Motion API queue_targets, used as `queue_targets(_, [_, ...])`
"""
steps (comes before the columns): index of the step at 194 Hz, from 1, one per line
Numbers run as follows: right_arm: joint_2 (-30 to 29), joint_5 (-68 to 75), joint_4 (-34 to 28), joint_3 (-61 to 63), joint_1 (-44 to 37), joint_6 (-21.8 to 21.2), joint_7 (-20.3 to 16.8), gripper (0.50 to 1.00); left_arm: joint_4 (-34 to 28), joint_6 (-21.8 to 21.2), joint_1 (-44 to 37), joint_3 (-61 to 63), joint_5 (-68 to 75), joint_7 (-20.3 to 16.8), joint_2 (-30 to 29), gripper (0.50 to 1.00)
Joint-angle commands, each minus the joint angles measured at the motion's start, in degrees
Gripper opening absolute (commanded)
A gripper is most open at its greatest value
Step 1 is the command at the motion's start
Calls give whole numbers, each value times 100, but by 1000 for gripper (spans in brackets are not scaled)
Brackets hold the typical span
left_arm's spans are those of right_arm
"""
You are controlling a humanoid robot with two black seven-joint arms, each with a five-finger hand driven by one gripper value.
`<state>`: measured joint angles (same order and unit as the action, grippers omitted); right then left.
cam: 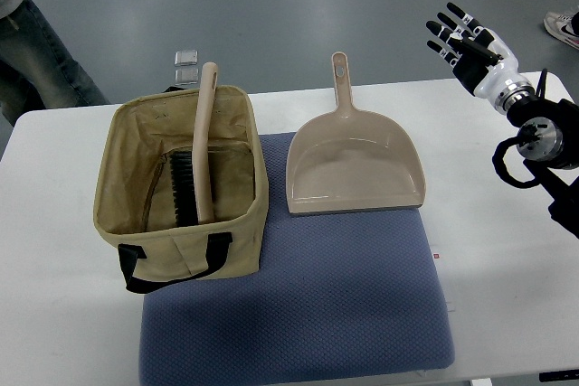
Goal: Put pink broom in yellow bag with right hand
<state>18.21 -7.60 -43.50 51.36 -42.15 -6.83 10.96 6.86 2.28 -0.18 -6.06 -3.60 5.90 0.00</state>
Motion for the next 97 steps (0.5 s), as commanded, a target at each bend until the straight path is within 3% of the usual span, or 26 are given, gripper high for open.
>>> queue_targets(1, [-133,92,228,129,101,-406,12,928,0,0,0,0,0,-1,0,1000])
queue_targets(40, [-169,127,712,155,136,-1206,433,928,0,0,0,0,0,-1,0,1000])
queue_targets(97, [-142,48,782,67,163,-1162,477,928,0,0,0,0,0,-1,0,1000])
